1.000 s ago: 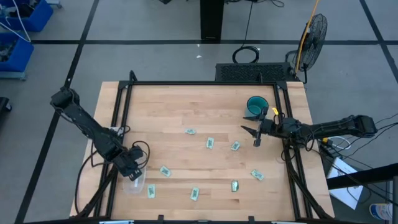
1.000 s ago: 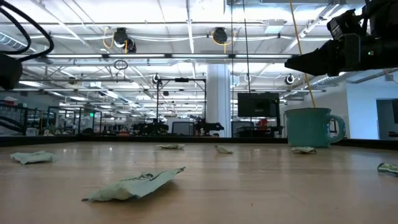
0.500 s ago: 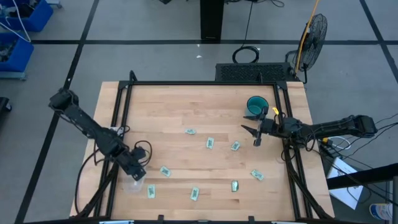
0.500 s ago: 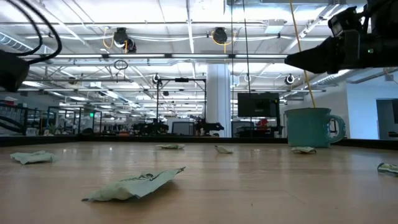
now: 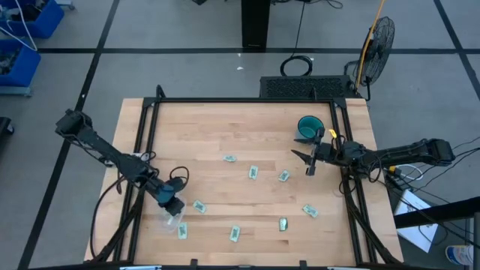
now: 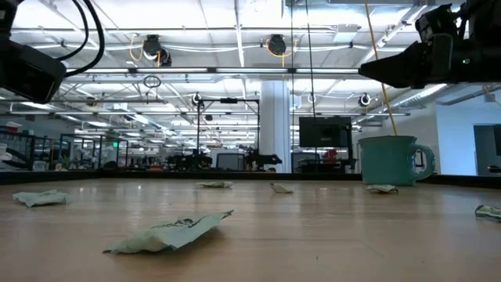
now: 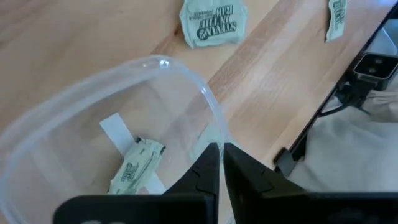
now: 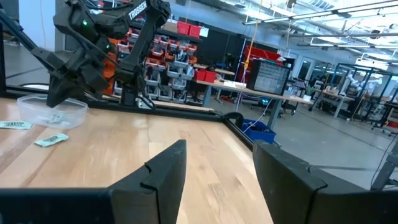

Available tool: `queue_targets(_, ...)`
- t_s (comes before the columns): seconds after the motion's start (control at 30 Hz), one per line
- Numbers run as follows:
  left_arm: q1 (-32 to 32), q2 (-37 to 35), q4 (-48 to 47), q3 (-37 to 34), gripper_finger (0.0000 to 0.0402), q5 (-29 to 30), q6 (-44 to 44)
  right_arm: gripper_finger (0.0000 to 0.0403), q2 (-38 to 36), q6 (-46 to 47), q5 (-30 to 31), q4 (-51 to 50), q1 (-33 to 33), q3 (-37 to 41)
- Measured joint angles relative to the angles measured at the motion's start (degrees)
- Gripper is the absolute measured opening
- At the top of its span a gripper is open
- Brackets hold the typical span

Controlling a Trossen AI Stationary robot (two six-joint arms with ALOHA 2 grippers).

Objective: Pick and place Stevia / Truvia into bins
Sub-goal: Put the white stevia packet into the transparent bin

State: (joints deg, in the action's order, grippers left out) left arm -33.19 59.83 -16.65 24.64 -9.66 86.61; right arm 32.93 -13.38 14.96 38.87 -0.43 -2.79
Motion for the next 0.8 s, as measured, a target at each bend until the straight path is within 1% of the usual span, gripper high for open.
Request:
queue_targets(0.07,1.0,0.0,0.6,0.0,0.0007,0.1,-3.0,0.0180,0.0,-0.8,0.0,0.5,0.0,0.0)
queue_targets(0.17,2.8,0.0,1.6,0.7,0.0006,0.0,-8.9,0.0180,0.0,-1.1,-0.2,1.8,0.0,0.0)
queue_targets(0.27,4.6,0.0,1.6,5.2,0.0008,2.1,-15.7,0.0180,0.0,0.2,-0.2,1.9,0.0,0.0)
queue_targets(0.33,5.9,0.0,1.5,9.4,0.0005,5.4,-24.7,0.0180,0.5,2.4,-0.7,2.1,0.0,0.0)
queue_targets(0.47,8.5,0.0,0.1,17.7,0.0008,11.4,-49.9,0.0180,3.7,5.0,-6.0,0.3,0.0,-1.4)
queue_targets(0.57,9.9,0.0,-0.1,22.0,0.0018,17.8,-65.8,0.0180,8.3,3.9,-6.4,-3.3,0.0,-6.0)
queue_targets(0.63,10.6,0.0,0.0,23.7,0.0019,22.9,-73.3,0.0180,11.8,3.5,-6.3,-7.6,0.0,-10.6)
queue_targets(0.67,10.9,0.0,0.0,24.1,0.0017,25.7,-76.4,0.0180,13.8,3.9,-6.3,-11.4,0.0,-13.1)
queue_targets(0.73,11.7,0.0,0.1,24.2,0.0012,31.3,-80.7,0.0180,18.0,5.4,-6.3,-21.3,0.1,-18.0)
queue_targets(0.8,12.9,0.1,-0.3,24.1,0.0006,36.1,-82.9,0.0180,22.1,5.6,-6.3,-31.9,0.2,-22.4)
